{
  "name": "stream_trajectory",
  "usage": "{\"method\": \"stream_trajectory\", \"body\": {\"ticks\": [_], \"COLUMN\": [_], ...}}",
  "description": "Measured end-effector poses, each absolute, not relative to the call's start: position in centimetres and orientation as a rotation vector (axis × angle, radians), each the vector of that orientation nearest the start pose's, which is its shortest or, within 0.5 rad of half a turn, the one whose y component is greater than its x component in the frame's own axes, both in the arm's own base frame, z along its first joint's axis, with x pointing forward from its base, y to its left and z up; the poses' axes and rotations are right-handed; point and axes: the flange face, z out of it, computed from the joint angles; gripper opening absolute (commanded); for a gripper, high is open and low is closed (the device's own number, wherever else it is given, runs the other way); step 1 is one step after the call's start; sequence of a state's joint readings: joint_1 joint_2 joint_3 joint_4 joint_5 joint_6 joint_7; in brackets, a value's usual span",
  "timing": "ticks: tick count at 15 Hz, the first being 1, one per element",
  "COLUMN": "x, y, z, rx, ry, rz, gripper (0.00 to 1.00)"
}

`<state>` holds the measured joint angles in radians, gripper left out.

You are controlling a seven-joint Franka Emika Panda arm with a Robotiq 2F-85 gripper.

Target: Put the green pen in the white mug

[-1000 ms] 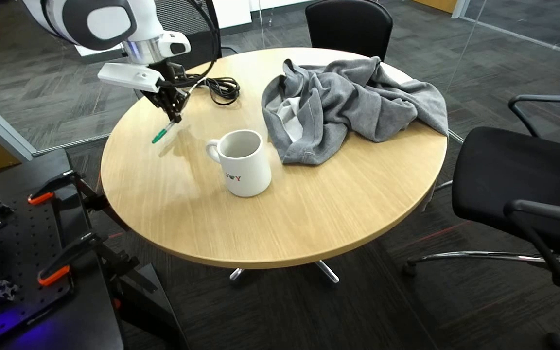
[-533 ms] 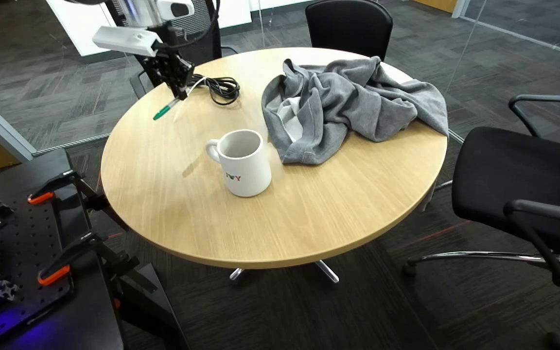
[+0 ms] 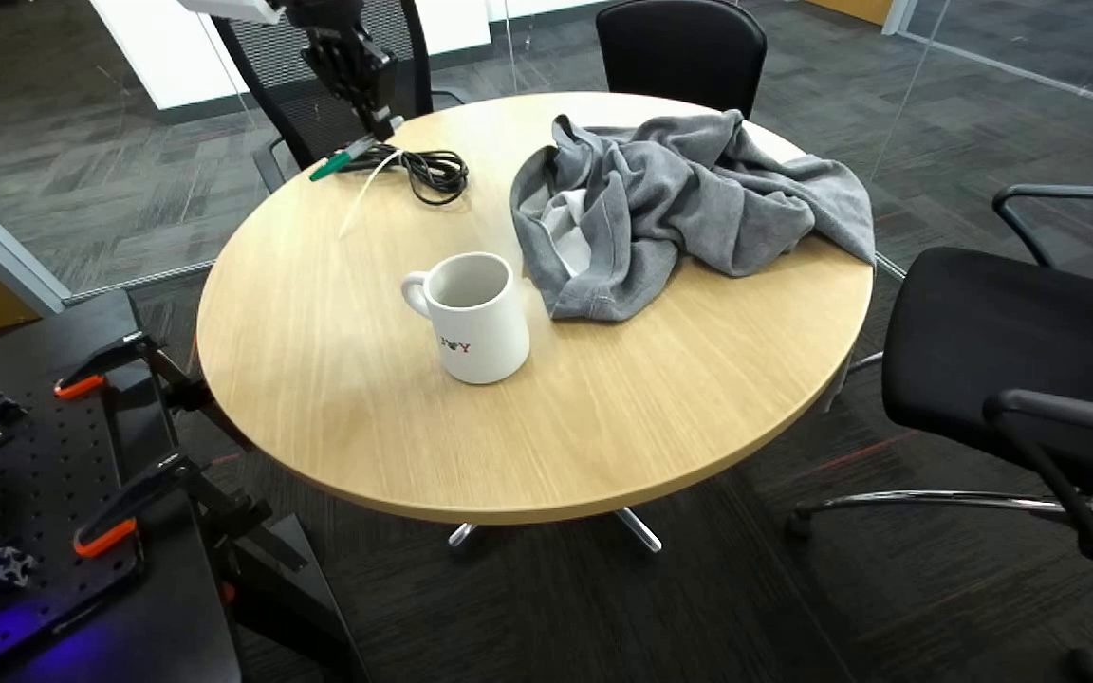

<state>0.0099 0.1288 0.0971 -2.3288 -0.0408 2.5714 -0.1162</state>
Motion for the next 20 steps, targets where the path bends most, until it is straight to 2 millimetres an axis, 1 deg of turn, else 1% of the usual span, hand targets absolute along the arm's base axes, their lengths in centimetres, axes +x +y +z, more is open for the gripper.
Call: {"method": "stream_trajectory", "body": {"ticks": [2, 5, 6, 9, 12, 17, 20], "x": [52.7, 52.7, 52.7, 52.7, 53.2, 53.6, 53.9], "y": [4.9, 4.8, 4.8, 4.7, 3.7, 0.6, -0.3], "z": [30.4, 30.7, 30.7, 30.6, 31.0, 31.8, 32.5], "rx": [-3.140, -3.142, -3.142, -3.149, -3.231, -3.370, -3.422], "ry": [-0.353, -0.348, -0.349, -0.336, -0.185, 0.105, 0.292], "rz": [-0.199, -0.202, -0.202, -0.205, -0.319, -0.521, -0.652], "gripper": [0.13, 0.13, 0.03, 0.03, 0.03, 0.03, 0.03]}}
